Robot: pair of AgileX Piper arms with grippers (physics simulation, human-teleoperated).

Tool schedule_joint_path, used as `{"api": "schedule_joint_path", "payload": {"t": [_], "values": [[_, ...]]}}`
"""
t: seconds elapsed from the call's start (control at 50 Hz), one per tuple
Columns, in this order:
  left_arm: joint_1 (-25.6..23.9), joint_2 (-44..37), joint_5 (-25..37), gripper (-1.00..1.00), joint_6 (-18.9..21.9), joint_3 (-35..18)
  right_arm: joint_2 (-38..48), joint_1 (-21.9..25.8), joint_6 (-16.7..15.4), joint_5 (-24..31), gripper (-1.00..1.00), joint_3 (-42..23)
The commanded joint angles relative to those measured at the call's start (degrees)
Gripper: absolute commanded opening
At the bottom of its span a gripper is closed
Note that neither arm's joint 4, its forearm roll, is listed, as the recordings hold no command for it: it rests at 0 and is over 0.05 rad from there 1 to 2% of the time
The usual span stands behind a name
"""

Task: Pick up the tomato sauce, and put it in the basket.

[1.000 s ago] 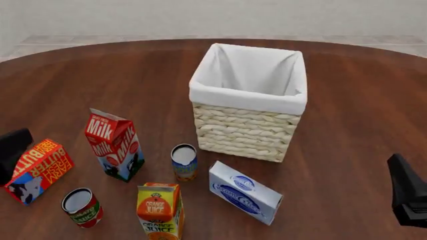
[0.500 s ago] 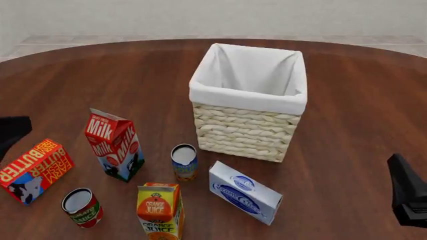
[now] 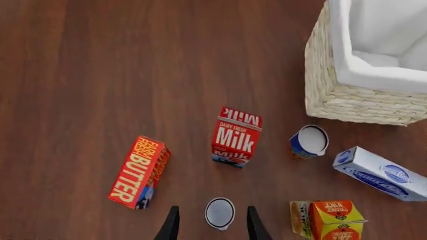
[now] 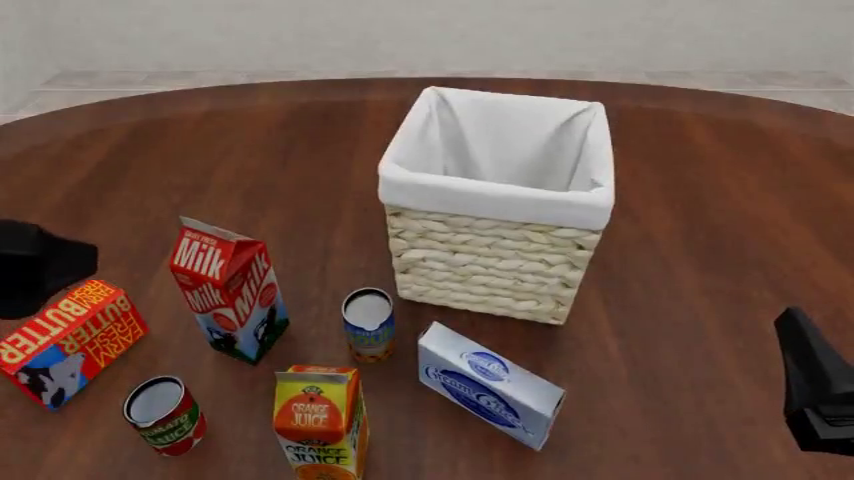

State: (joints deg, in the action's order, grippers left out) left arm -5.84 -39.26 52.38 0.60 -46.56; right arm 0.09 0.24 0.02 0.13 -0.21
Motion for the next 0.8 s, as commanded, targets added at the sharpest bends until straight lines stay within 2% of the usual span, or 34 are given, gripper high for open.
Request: {"api": "schedule_joint_path", "payload": {"t": [0.02,0.08,0.2,0.26,0.34,0.62,0.76,0.8], "values": [[-2.5,-4.27,0.2,1.0,-1.87,0.51,0.05,-0.24,-0.12,0.02,1.0,-0.03],[-4.06,-5.47,-0.19,1.0,-3.23,0.39,0.05,-0.24,-0.1,0.01,1.0,-0.03],[-2.85,-6.78,-1.24,1.0,-1.65,0.3,0.05,-0.23,-0.11,0.01,1.0,-0.03],[-3.67,-7.19,0.04,1.0,-3.08,-0.5,0.05,-0.23,-0.11,0.01,1.0,-0.03],[-2.64,-8.07,-3.04,1.0,-2.41,2.67,0.05,-0.23,-0.1,0.01,1.0,-0.03],[-0.64,-9.77,-6.18,1.0,-2.3,6.55,0.05,-0.23,-0.1,0.0,1.0,-0.03],[-0.92,-10.57,-6.76,1.0,-3.28,7.84,0.05,-0.22,-0.13,0.01,1.0,-0.03],[-1.71,-10.81,-6.7,1.0,-4.69,8.73,0.05,-0.23,-0.12,0.01,1.0,-0.03]]}}
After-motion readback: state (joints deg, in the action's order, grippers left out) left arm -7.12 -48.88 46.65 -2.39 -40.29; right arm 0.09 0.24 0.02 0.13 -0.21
